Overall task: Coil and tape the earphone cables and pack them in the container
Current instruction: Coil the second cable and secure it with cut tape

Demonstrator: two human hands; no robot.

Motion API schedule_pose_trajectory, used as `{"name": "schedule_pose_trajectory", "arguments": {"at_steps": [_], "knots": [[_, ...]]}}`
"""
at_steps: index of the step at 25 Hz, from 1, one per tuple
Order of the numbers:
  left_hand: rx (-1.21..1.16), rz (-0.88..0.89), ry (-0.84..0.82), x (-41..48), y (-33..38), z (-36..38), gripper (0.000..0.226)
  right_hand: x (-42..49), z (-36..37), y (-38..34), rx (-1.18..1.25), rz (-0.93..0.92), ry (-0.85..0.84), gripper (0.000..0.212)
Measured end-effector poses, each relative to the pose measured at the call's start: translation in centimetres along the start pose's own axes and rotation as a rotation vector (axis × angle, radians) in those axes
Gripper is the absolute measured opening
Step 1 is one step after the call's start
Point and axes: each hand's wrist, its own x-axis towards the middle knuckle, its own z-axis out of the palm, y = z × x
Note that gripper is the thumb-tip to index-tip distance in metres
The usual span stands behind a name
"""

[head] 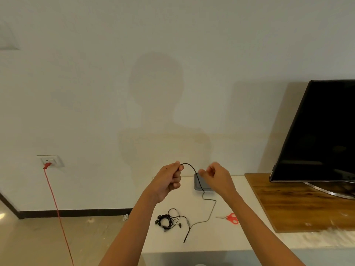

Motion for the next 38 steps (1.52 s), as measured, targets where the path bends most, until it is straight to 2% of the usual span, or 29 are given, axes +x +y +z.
{"name": "schedule_pose_trajectory", "arguments": {"at_steps": [1,3,4,6,8,9,11,13,15,16,18,21,23,25,26,27,29,31,33,36,38], "knots": [[0.007,0.007,-0.016,-0.3,0.5,0.2,0.033,-0.7,0.1,-0.6,0.095,-0.131,-0.054,0.012],[-0.066,0.032,-0.019,-1.0,1.7,1.2,0.033,-1.7,0.8,-2.0,0.355,-0.244,-0.297,0.017],[-0.163,0.056,0.001,-1.2,2.4,1.8,0.032,-2.3,1.4,-2.6,0.444,-0.242,-0.389,0.018],[-0.430,0.171,0.080,-1.6,3.8,2.2,0.033,-3.5,2.6,-2.5,0.561,-0.198,-0.457,0.024],[-0.551,0.420,0.197,-1.7,5.3,1.1,0.034,-4.6,3.1,-1.2,0.583,-0.138,-0.483,0.026],[-0.473,0.564,0.265,-1.8,5.9,0.1,0.034,-5.0,3.0,-0.5,0.551,-0.119,-0.482,0.027],[-0.098,0.768,0.380,-1.7,6.0,-2.2,0.032,-5.4,2.1,0.4,0.464,-0.102,-0.423,0.026],[0.319,0.739,0.399,-2.0,5.3,-3.2,0.028,-5.1,1.1,-0.1,0.471,-0.103,-0.333,0.025],[0.669,0.630,0.294,-1.7,3.9,-2.4,0.022,-4.2,0.5,-2.0,0.436,-0.161,-0.244,0.024],[0.772,0.589,0.237,-1.7,2.9,-1.5,0.020,-3.7,0.3,-3.0,0.378,-0.197,-0.200,0.024],[0.753,0.537,0.179,-1.8,1.3,0.6,0.018,-2.7,0.2,-4.9,0.263,-0.256,-0.126,0.024],[0.556,0.463,0.239,-1.8,0.5,2.3,0.016,-1.6,0.1,-6.1,0.120,-0.326,-0.101,0.028],[0.675,0.429,0.255,-1.7,0.9,2.4,0.021,-1.1,-0.2,-6.1,0.018,-0.361,-0.100,0.032],[0.885,0.337,0.167,-2.0,1.6,1.8,0.030,-0.8,-0.9,-5.8,-0.012,-0.352,-0.097,0.033],[0.900,0.270,0.126,-2.1,1.9,1.4,0.034,-0.7,-1.2,-5.5,0.020,-0.333,-0.114,0.033],[0.775,0.185,0.103,-2.3,2.3,1.0,0.037,-0.7,-1.4,-5.0,0.083,-0.308,-0.146,0.032],[0.197,0.098,0.156,-2.8,3.6,0.3,0.037,-0.9,-1.3,-3.8,0.247,-0.249,-0.197,0.029],[-0.415,0.203,0.236,-3.0,5.5,-1.0,0.038,-1.3,-1.3,-2.0,0.363,-0.189,-0.223,0.023],[-0.771,0.407,0.308,-3.5,7.5,-3.2,0.039,-2.2,-1.5,0.2,0.367,-0.141,-0.259,0.022],[-0.820,0.612,0.417,-4.3,9.4,-5.7,0.036,-3.0,-1.7,2.0,0.221,-0.116,-0.238,0.025],[-0.612,0.597,0.405,-4.0,9.1,-4.7,0.030,-2.9,-1.5,0.7,0.225,-0.156,-0.204,0.022]]}}
